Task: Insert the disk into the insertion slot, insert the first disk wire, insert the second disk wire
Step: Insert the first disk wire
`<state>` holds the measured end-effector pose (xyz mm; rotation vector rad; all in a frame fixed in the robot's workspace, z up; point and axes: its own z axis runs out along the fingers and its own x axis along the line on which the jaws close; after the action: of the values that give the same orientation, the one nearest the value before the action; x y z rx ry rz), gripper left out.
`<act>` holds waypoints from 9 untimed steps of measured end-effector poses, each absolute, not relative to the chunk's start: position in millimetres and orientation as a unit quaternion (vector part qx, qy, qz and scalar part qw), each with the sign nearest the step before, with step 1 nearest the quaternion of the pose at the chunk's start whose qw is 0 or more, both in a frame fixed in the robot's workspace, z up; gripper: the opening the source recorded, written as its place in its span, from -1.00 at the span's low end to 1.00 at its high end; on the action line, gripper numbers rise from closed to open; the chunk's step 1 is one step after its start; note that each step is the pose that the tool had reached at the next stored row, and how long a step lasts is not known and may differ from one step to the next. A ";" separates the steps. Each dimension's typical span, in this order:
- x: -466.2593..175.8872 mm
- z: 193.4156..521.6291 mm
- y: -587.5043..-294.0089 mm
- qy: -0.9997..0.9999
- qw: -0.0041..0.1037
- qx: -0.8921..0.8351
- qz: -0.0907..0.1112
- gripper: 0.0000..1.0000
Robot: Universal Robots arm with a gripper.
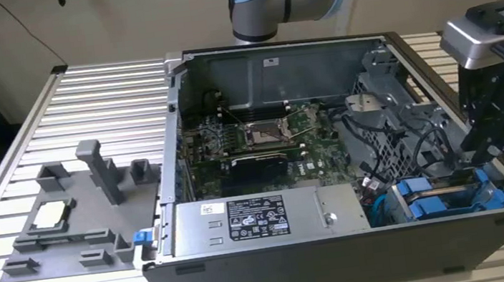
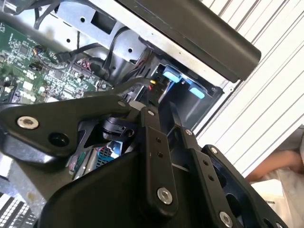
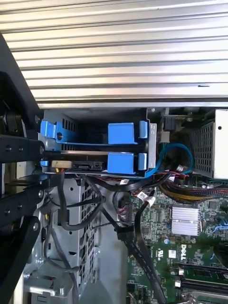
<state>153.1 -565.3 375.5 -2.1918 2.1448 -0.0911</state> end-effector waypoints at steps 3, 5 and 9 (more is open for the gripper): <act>152.3 386.4 -565.3 0.699 0.037 -0.714 -0.030 -0.47; 152.1 390.2 -565.3 0.699 0.037 -0.714 -0.030 -0.47; 151.8 390.1 -565.2 0.699 0.038 -0.714 -0.028 -0.47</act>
<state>151.8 -565.2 390.1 -2.1898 2.1435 -0.0873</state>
